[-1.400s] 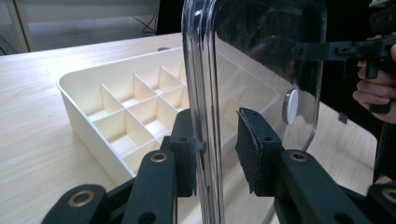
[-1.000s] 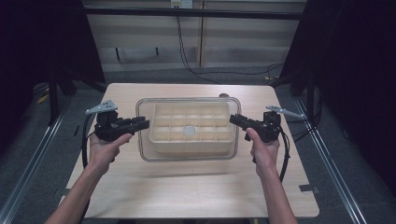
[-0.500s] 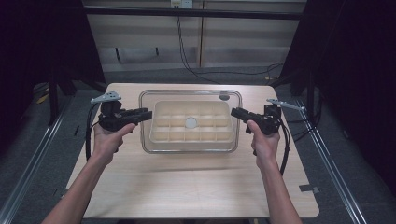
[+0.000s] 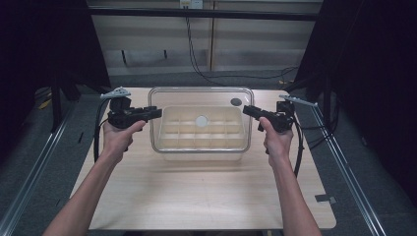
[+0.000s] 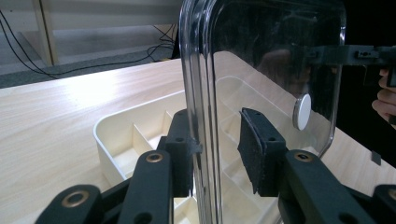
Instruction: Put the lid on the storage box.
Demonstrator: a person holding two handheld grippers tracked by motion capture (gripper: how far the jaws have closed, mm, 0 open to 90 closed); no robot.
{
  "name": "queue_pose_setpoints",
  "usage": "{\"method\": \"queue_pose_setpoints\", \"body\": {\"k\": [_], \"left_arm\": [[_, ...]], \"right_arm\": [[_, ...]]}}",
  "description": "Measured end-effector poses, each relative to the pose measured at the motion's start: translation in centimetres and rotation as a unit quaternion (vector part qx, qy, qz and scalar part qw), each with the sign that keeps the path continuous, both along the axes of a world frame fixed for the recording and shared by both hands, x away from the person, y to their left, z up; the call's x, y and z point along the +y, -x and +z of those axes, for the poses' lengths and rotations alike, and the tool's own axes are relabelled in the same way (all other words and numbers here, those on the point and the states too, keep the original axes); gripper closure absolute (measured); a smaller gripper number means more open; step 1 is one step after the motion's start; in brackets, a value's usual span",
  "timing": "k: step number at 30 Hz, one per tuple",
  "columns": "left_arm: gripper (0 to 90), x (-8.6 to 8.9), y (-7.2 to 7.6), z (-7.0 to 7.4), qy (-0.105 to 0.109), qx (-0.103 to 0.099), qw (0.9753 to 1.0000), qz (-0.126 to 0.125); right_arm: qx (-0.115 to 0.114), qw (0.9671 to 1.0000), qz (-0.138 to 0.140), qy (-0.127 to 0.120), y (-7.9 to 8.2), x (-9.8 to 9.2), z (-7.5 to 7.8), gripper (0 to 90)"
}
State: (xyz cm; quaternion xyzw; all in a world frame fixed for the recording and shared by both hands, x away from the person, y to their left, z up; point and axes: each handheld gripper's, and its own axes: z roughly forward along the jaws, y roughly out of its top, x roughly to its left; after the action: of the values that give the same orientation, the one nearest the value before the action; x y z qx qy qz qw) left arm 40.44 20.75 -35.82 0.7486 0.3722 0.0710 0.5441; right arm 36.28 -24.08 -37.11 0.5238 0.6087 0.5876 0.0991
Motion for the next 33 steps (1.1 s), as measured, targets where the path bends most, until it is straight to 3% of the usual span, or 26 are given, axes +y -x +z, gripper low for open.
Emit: {"method": "queue_pose_setpoints", "body": {"k": [8,16,21,33], "left_arm": [[65.0,-0.8,-1.0,-1.0,-0.006,0.011,0.9999,0.010],[63.7,-0.7,-1.9,-1.6,-0.006,0.014,0.9998,0.011],[62.6,-0.5,-2.6,-2.1,0.004,0.025,0.9996,0.014],[60.2,-0.5,-4.0,-3.0,0.001,0.038,0.9992,0.013]], "right_arm": [[0.009,0.9999,-0.008,0.003,-0.9,-0.4,-0.7,67.5],[0.019,0.9997,-0.012,-0.011,-2.1,-0.5,-1.6,67.6],[0.027,0.9996,-0.010,-0.003,-2.7,-0.1,-1.9,67.5],[0.037,0.9992,-0.014,-0.001,-4.0,0.0,-3.0,66.7]]}}
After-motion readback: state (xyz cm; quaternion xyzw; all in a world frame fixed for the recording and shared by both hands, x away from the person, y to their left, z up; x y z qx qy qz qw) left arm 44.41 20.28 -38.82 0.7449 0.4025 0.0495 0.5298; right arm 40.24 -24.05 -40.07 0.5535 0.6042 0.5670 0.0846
